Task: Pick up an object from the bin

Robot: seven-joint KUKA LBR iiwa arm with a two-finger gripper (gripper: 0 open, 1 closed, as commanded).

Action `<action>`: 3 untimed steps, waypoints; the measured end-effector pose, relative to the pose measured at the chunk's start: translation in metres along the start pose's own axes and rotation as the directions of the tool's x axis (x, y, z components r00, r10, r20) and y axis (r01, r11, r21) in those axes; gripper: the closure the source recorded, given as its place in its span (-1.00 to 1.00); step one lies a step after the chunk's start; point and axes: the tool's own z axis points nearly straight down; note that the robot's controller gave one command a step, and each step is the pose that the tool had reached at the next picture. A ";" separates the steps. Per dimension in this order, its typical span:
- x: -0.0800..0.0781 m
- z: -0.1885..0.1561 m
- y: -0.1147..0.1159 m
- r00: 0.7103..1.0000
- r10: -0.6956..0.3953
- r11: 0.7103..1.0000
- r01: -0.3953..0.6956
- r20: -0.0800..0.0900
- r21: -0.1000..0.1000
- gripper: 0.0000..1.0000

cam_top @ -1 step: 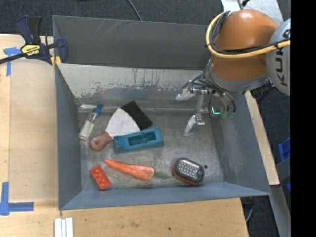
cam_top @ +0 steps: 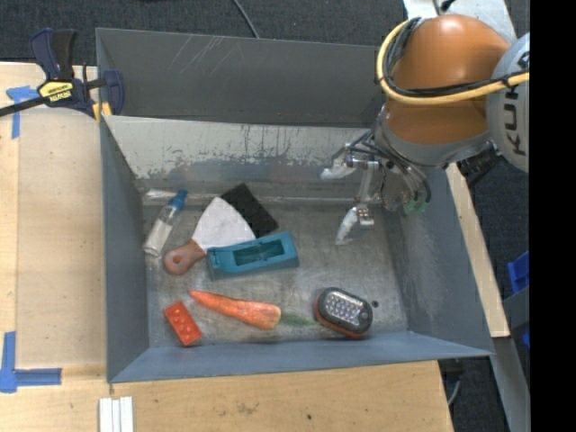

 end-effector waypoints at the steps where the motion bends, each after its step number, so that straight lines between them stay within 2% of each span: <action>1: -0.001 0.056 0.027 0.999 0.038 0.999 -0.038 0.006 -0.001 -1.00; 2: -0.002 0.080 0.072 0.999 -0.052 0.999 0.052 -0.002 -0.001 -1.00; 3: 0.005 0.103 0.077 0.988 0.155 0.988 -0.155 0.000 -0.001 -1.00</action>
Offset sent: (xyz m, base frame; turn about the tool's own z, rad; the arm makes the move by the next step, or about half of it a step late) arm 0.0019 0.0746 -0.0793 -0.0513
